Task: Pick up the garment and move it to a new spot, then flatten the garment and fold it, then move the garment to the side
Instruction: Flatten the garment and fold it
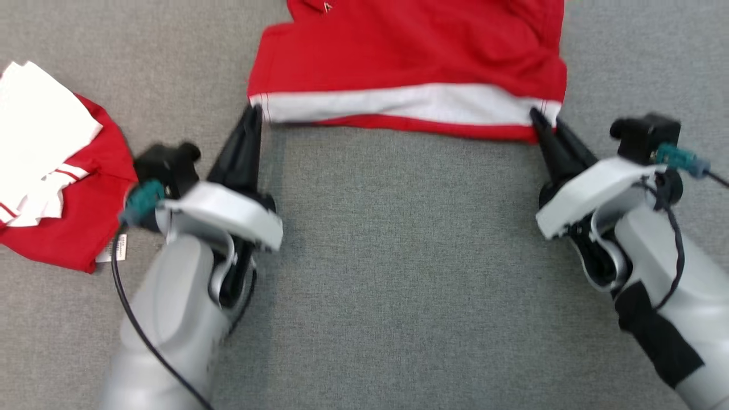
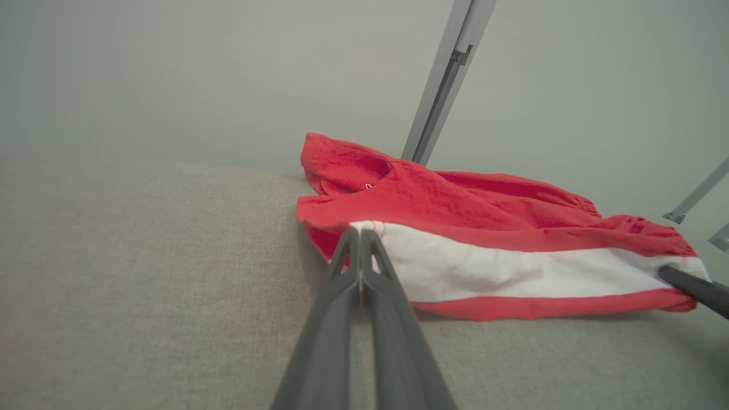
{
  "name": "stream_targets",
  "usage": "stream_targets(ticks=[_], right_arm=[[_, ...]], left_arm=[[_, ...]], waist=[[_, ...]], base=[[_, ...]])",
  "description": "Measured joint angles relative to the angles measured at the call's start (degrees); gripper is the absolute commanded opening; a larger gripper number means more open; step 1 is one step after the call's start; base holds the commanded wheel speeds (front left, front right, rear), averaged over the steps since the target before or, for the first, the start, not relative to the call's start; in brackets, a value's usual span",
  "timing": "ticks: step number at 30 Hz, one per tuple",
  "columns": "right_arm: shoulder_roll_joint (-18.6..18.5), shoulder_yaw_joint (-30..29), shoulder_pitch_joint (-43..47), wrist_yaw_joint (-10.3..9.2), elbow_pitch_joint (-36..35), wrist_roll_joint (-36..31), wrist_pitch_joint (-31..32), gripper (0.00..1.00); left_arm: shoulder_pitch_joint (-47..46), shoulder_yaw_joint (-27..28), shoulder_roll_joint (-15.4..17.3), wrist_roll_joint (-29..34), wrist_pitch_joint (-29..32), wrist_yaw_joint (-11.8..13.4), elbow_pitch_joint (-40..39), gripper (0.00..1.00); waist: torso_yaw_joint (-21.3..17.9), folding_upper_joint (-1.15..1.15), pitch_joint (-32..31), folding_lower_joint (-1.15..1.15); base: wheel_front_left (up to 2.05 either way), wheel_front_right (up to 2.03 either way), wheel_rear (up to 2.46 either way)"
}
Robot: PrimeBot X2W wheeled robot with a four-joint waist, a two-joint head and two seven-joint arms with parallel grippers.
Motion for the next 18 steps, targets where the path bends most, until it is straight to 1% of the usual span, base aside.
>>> stream_targets(ticks=[3,8,9,13,18], right_arm=[[-0.88,0.52,4.59,0.0,-2.63,0.45,0.01,0.0],[-1.67,-1.29,11.76,0.0,-5.37,-1.58,0.01,0.0],[-1.58,-2.25,14.83,0.0,-5.93,-2.35,0.0,0.0],[-1.62,-3.75,20.34,0.0,-6.46,-3.31,0.0,0.0],[-1.79,-4.07,26.86,0.0,-7.09,-3.46,0.01,0.0]], left_arm=[[6.59,-0.15,-0.01,0.65,0.0,0.05,-3.66,0.0],[16.8,-0.09,0.83,1.43,0.02,1.41,-8.91,0.0],[20.65,-0.4,1.27,1.38,0.96,2.07,-11.0,0.0],[27.7,-0.68,2.18,0.56,4.35,3.64,-16.23,0.0],[36.65,-2.08,3.04,-0.07,9.44,5.59,-24.01,0.0]], waist=[[-0.13,0.0,-2.02,0.0],[-0.4,0.0,-5.76,0.0],[-0.43,0.0,-7.33,0.0],[-0.34,0.0,-10.39,0.0],[0.06,0.0,-14.06,0.0]], base=[[0.0,0.0,0.0],[0.0,0.0,0.0],[0.0,0.0,0.0],[0.0,0.0,0.0],[0.0,0.0,0.0]])
